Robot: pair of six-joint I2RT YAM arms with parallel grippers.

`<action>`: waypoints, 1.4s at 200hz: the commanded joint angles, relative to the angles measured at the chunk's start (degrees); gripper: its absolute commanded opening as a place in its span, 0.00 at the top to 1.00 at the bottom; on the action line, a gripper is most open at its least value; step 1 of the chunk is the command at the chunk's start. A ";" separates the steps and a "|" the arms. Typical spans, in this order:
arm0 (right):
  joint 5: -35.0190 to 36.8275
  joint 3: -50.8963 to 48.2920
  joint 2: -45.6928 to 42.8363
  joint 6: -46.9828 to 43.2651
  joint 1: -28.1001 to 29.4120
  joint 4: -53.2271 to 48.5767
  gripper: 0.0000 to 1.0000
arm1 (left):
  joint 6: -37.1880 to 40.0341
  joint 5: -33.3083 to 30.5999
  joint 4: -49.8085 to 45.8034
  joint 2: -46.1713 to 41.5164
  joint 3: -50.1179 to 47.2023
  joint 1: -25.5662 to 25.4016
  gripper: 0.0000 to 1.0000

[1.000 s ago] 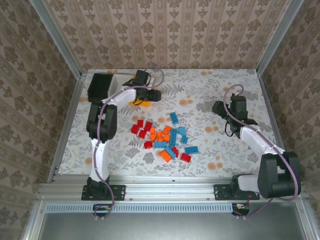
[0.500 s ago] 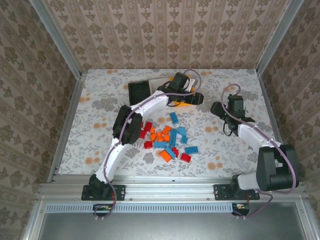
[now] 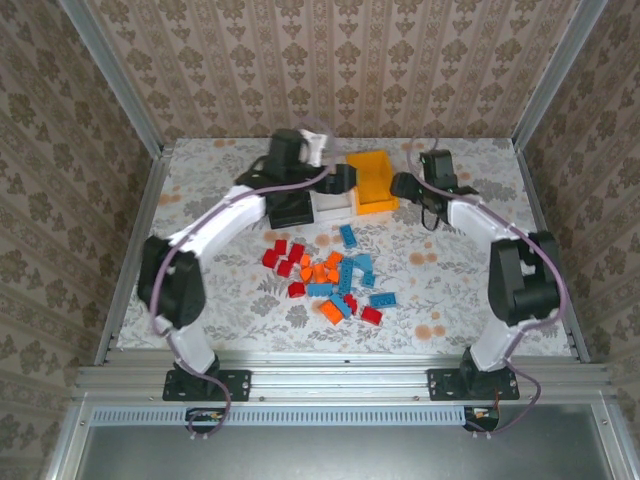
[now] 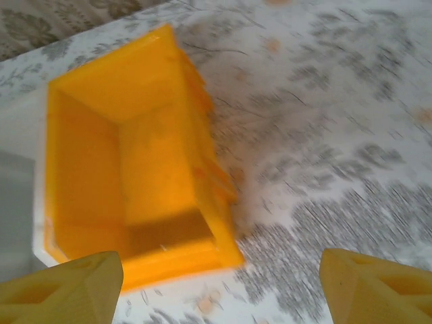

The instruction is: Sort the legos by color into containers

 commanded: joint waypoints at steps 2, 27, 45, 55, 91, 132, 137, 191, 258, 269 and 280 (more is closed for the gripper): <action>0.23 9.48 7.21 -5.51 2.14 -9.51 0.22 | -1.21 -4.06 0.49 -9.33 -11.45 4.64 0.06; 5.77 14.85 11.69 -4.75 2.51 -11.60 0.28 | -1.94 -5.94 0.17 -20.11 -24.45 8.86 0.05; 8.30 16.15 12.98 -5.57 2.77 -11.60 0.31 | -2.99 -6.90 -0.89 -28.33 -32.00 10.38 0.04; 8.64 16.81 13.73 -6.23 2.92 -12.15 0.32 | -4.01 -7.28 -1.06 -32.88 -35.61 10.63 0.02; 9.23 17.88 16.66 -7.55 4.02 -13.07 0.46 | -5.92 -11.30 -3.35 -46.51 -43.88 11.16 0.00; 13.97 14.79 16.02 -6.05 6.35 -11.08 0.64 | -4.87 -13.10 -7.64 -51.61 -45.23 11.73 0.00; 14.56 14.03 15.56 -5.69 6.69 -10.71 0.66 | -4.84 -13.01 -7.87 -51.76 -45.32 11.74 0.00; 19.05 7.07 11.16 -2.72 9.28 -8.20 0.73 | -4.60 -12.03 -10.03 -53.66 -46.01 11.91 0.00; 18.71 1.15 4.47 -0.39 10.95 -8.33 0.71 | -4.77 -10.45 -11.71 -55.98 -46.15 12.05 0.00; 18.28 -0.11 2.34 -0.27 11.36 -8.32 0.67 | -5.02 -10.23 -11.74 -56.37 -46.38 12.00 0.00; 18.43 -1.04 0.53 -0.31 11.77 -8.80 0.63 | -5.32 -10.27 -11.58 -56.69 -46.72 12.00 0.00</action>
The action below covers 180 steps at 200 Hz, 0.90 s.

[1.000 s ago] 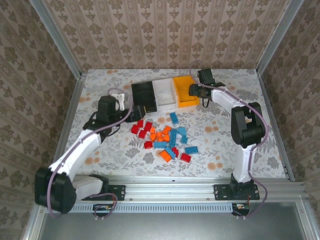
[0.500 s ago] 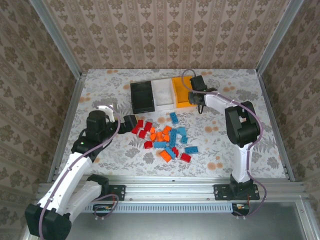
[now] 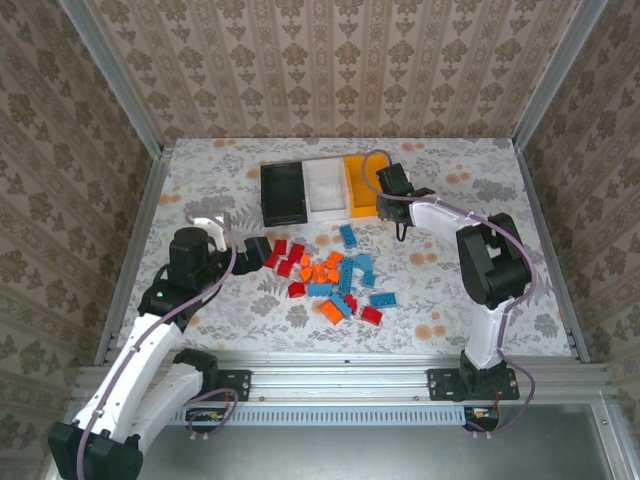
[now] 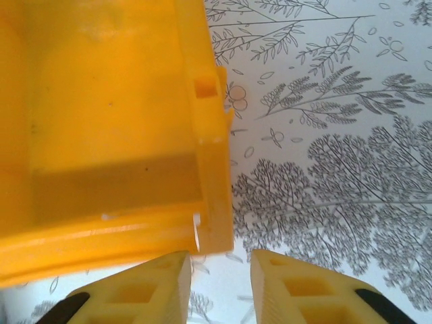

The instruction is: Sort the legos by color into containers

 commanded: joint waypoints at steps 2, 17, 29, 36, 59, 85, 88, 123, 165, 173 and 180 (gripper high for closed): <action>1.08 -2.11 -6.29 1.11 1.20 -1.59 0.63 | -0.94 0.98 -1.11 -1.41 -0.99 0.43 0.00; 1.55 -3.09 -9.09 0.79 2.17 -2.56 0.62 | -1.24 1.15 -0.97 -1.86 -1.21 0.43 0.00; -1.75 -4.19 -10.73 -0.13 3.59 -2.60 0.57 | -1.66 1.16 -1.01 -2.06 -1.46 0.50 0.00; -3.77 -4.41 -10.98 -1.21 5.21 -3.07 0.52 | -2.11 1.02 -0.94 -2.12 -1.73 0.43 0.00; -4.52 -3.99 -9.63 -3.61 11.53 -4.93 0.37 | -6.85 -1.80 -0.51 -2.06 -3.56 0.48 0.00; -5.44 -2.12 -5.72 -3.64 15.25 -5.13 0.33 | -11.19 -1.39 5.89 -2.91 -8.77 0.61 0.00; -5.42 -1.80 -4.93 -3.69 15.52 -5.25 0.33 | -11.68 -1.39 6.52 -3.07 -9.51 0.71 0.00; -5.69 2.11 1.54 -3.38 16.49 -5.43 0.33 | -17.99 -4.06 10.36 -7.23 -15.76 0.87 0.00; -3.03 1.37 1.87 -3.61 16.42 -4.46 0.33 | -19.72 -6.19 8.58 -14.20 -18.74 0.94 0.00; -2.23 1.37 2.08 -3.74 16.40 -4.44 0.33 | -19.83 -6.46 8.52 -15.07 -19.01 1.01 0.00; -2.06 1.48 2.73 -3.89 16.17 -4.29 0.33 | -19.98 -6.73 8.55 -15.57 -19.27 0.96 0.00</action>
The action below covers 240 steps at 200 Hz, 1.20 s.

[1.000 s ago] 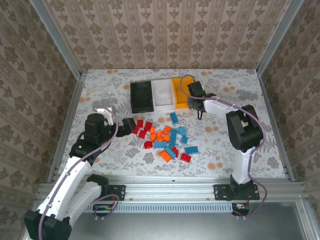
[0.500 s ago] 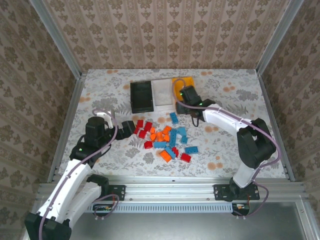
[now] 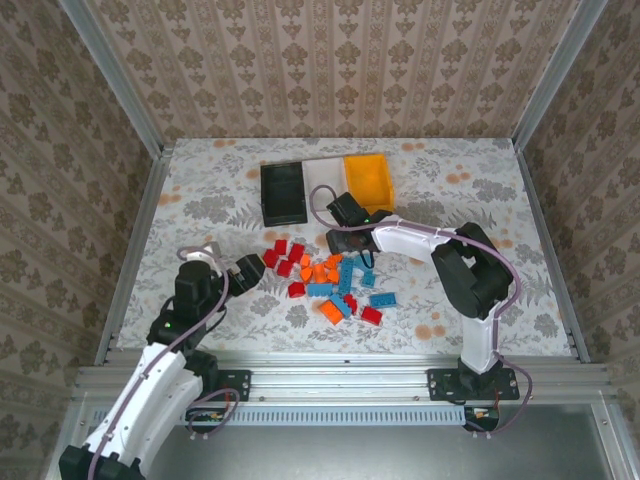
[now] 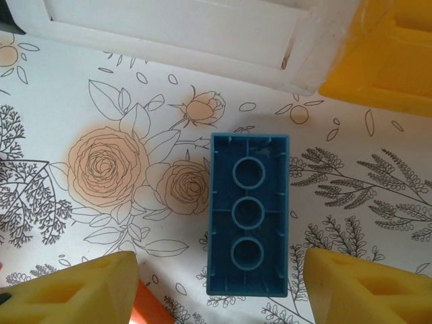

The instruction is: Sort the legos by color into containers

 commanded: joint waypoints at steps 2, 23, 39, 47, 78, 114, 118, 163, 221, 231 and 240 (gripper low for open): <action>2.54 1.29 0.75 -0.78 -0.58 -1.15 0.33 | -2.05 -2.20 1.48 -2.51 -1.15 0.52 0.00; 2.71 3.38 3.73 -1.11 -0.91 -1.91 0.37 | -2.23 -2.40 1.64 -2.19 -1.34 0.67 0.00; 2.84 4.65 5.44 -1.12 -1.12 -1.87 0.43 | -2.56 -1.82 1.94 -0.98 -1.34 0.74 0.00; 2.92 5.13 6.02 -1.08 -1.30 -1.87 0.45 | -2.76 -1.37 2.16 -0.19 -1.19 0.76 0.00; 2.75 5.47 6.80 -0.96 -1.97 -1.00 0.56 | -3.25 -0.18 3.20 2.60 -0.82 0.77 0.00; 2.88 5.03 6.19 -1.30 -2.27 -0.23 0.67 | -3.51 -0.04 4.41 4.43 -0.46 0.70 0.00; 2.84 4.87 5.80 -1.28 -2.28 -0.14 0.68 | -3.64 0.02 4.47 4.53 -0.46 0.76 0.00; 1.44 1.79 -2.77 -1.30 -2.36 2.14 0.70 | -4.99 5.46 9.30 8.20 0.50 0.76 0.00; 0.14 7.55 -2.23 -1.07 -9.31 1.14 0.70 | -11.52 13.52 12.00 25.61 12.88 0.58 0.00; -0.17 9.40 -0.71 -0.67 -11.15 0.49 0.71 | -12.58 15.09 8.20 29.12 18.03 0.59 0.00; -0.32 11.19 0.69 -0.30 -12.59 0.04 0.71 | -13.04 16.68 5.72 31.95 22.78 0.67 0.00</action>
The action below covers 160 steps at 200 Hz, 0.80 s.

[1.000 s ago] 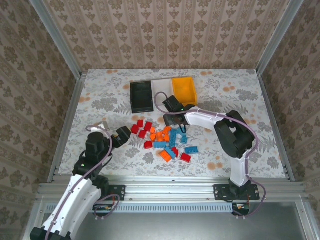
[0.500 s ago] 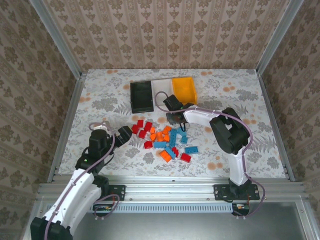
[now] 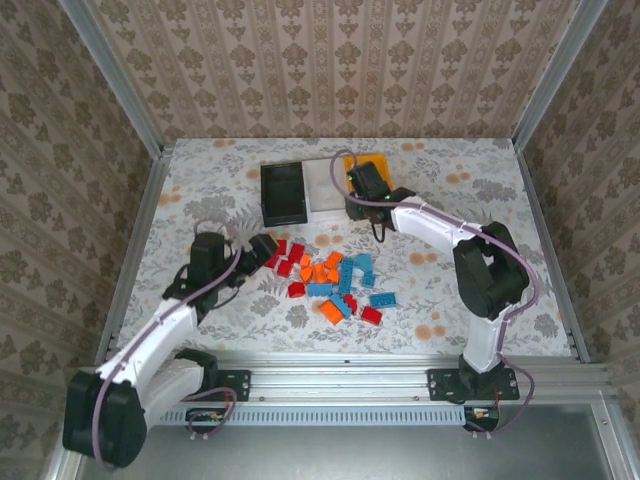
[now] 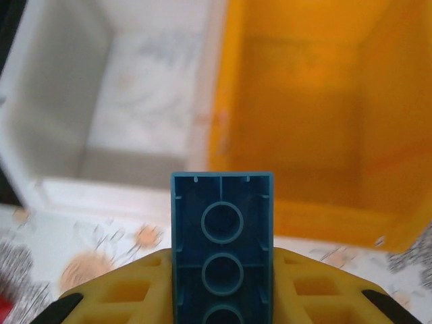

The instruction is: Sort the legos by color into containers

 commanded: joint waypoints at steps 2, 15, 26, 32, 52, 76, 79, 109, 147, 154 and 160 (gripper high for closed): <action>-1.00 4.99 3.91 1.06 -4.00 -1.88 0.71 | -3.70 6.53 -3.50 5.73 12.31 0.24 0.00; -1.33 7.63 6.07 0.91 -5.63 -2.93 0.71 | -4.40 8.26 -5.00 9.33 17.36 0.26 0.00; -1.78 10.00 7.86 0.23 -6.58 -3.74 0.71 | -4.85 9.19 -4.91 12.03 20.46 0.22 0.01; -1.93 11.13 9.06 -0.17 -6.95 -4.27 0.71 | -4.84 9.41 -4.58 13.17 21.71 0.20 0.01; -1.13 15.01 12.18 -2.09 -7.46 -5.88 0.71 | -3.51 9.52 -2.33 16.79 25.34 0.19 0.01; -0.96 17.86 14.47 -2.69 -7.96 -6.87 0.70 | 0.39 9.18 -0.87 19.96 28.26 0.31 0.01; -0.96 18.39 14.79 -2.89 -7.99 -7.01 0.70 | 0.92 9.19 -0.44 20.33 28.29 0.31 0.01; -1.07 22.32 17.94 -3.82 -8.07 -9.09 0.69 | 6.72 11.86 -0.72 25.33 29.74 0.90 0.01; -0.87 26.21 20.74 -4.01 -7.97 -11.40 0.66 | 2.04 22.39 0.13 32.69 33.41 2.66 0.00; -0.80 26.43 20.92 -4.06 -7.87 -11.63 0.65 | 2.31 23.75 0.00 33.40 33.97 2.97 0.00; -0.71 26.58 20.84 -4.01 -7.88 -11.76 0.63 | 2.67 24.32 -0.33 33.84 34.26 3.10 0.00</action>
